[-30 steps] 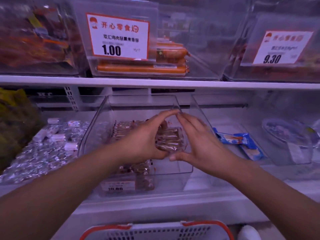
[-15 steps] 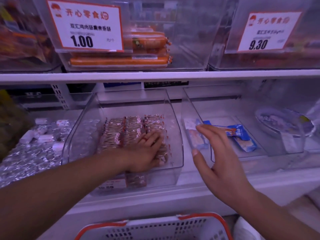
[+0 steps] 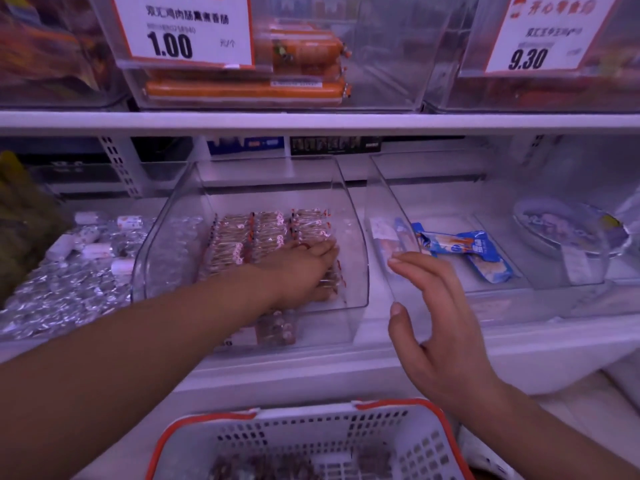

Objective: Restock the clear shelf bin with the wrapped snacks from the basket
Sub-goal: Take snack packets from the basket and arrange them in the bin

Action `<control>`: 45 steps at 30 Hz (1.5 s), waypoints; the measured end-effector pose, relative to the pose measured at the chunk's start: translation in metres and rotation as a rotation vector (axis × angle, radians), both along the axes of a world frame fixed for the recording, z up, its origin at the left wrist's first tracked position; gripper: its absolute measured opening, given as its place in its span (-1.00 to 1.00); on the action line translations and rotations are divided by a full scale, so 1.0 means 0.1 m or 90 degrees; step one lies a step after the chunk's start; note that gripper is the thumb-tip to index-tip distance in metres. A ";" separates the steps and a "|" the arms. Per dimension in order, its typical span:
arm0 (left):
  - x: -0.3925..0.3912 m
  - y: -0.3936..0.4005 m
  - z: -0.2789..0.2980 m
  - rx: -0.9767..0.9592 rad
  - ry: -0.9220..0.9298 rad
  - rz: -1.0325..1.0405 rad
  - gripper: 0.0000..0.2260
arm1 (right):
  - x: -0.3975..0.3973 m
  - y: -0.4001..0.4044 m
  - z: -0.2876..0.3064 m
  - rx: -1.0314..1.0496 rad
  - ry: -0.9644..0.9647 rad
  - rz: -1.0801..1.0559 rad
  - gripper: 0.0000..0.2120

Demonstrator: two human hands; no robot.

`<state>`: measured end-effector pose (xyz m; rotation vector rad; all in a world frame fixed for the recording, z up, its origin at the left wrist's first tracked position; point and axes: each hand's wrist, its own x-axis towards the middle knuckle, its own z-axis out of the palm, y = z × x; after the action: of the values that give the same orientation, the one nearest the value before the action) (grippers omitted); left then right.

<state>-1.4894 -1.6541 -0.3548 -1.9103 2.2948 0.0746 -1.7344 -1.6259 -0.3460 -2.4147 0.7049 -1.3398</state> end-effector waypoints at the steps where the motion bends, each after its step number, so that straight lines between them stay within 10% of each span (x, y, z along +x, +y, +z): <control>1: 0.01 0.00 0.01 0.005 0.026 0.012 -0.15 | -0.03 0.05 -0.05 -0.013 0.004 0.012 -0.62; 8: 0.01 0.32 0.41 -0.043 0.314 0.122 -0.29 | -0.26 0.50 -0.54 -0.008 0.171 0.137 -0.67; 14: -0.34 1.58 0.15 -0.571 0.430 -0.058 -0.80 | -0.41 0.74 -1.41 0.284 0.662 0.202 -0.76; 18: -0.61 2.47 -1.11 -0.270 0.273 -0.187 -0.85 | -0.56 0.87 -2.25 0.355 0.813 0.166 -0.70; 21: -0.58 2.82 -2.06 0.159 0.118 0.002 -0.69 | -0.57 1.02 -2.88 0.436 0.954 0.113 -0.50; 24: -0.49 3.04 -2.71 0.310 0.114 0.218 -0.52 | -0.50 1.34 -3.32 0.428 0.949 0.073 -0.27; 29: -0.73 3.10 -3.23 0.280 0.122 0.111 -0.53 | -0.45 1.83 -3.71 0.451 0.936 0.094 0.03; 35: -1.11 3.10 -3.51 0.324 0.138 0.061 -0.51 | -0.49 2.01 -3.88 0.479 0.865 0.115 -0.35; 42: -1.33 2.98 -3.54 0.380 0.171 0.155 -0.45 | -0.56 1.57 -3.87 0.907 0.637 0.056 -0.94; 45: -1.27 3.03 -3.59 0.377 0.354 0.306 -0.40 | -0.68 1.53 -3.93 1.070 0.502 -0.003 -0.72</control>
<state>-1.6165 -1.3506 -0.7135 -2.1956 1.6794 1.3154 -1.8027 -1.4732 -0.7389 -1.2809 1.2343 0.4236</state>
